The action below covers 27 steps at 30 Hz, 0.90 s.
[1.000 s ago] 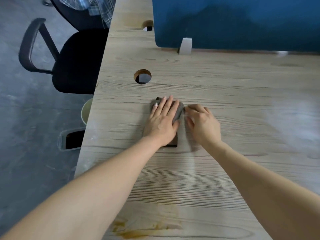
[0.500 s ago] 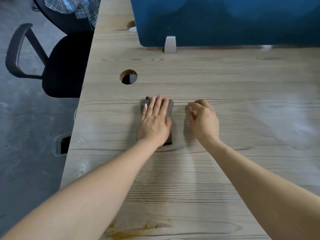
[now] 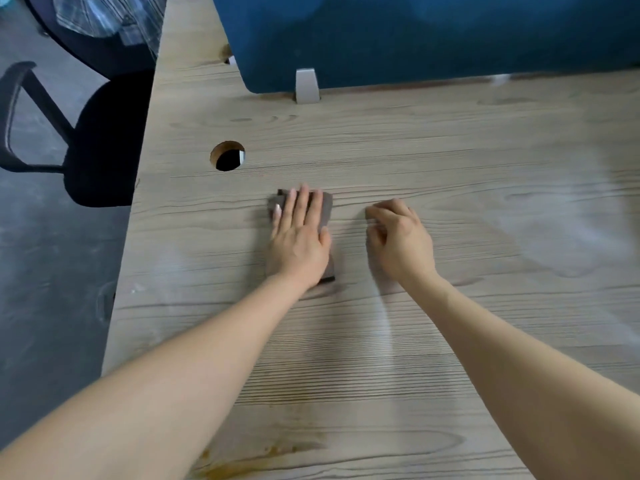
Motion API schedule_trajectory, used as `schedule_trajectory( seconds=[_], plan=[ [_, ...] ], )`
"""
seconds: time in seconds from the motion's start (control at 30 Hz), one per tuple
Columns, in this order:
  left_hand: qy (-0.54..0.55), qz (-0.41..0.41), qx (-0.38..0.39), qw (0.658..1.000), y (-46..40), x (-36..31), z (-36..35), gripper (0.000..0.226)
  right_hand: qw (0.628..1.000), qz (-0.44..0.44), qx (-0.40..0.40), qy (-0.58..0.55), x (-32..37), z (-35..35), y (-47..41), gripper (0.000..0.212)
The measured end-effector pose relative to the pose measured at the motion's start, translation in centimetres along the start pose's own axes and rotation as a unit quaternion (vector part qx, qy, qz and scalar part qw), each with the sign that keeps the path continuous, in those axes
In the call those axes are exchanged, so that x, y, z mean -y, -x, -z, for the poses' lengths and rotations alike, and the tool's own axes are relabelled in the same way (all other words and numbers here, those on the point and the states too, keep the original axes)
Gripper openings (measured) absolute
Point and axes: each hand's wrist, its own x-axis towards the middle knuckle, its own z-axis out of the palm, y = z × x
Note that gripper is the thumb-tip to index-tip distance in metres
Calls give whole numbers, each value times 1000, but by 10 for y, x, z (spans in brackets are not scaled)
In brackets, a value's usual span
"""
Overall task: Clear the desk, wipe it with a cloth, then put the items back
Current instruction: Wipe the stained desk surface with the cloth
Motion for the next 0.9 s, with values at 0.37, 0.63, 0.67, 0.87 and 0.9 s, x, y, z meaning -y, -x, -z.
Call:
schedule_trajectory(
  seconds=[0.37, 0.63, 0.67, 0.87, 0.9],
  plan=[
    [-18, 34, 7, 999, -14, 34, 11, 59, 993, -111, -38, 29, -13, 19, 20, 24],
    [8, -121, 43, 992, 27, -65, -20, 62, 994, -90, -47, 28, -19, 20, 25, 23],
    [6, -155, 59, 986, 26, -62, -19, 61, 995, -89, -41, 26, -19, 22, 24, 23],
    [-32, -55, 54, 996, -14, 8, 9, 57, 994, -99, -17, 42, -19, 21, 25, 25],
    [-29, -7, 40, 999, -17, 8, 7, 58, 994, -101, -18, 47, -19, 21, 26, 25]
  ],
)
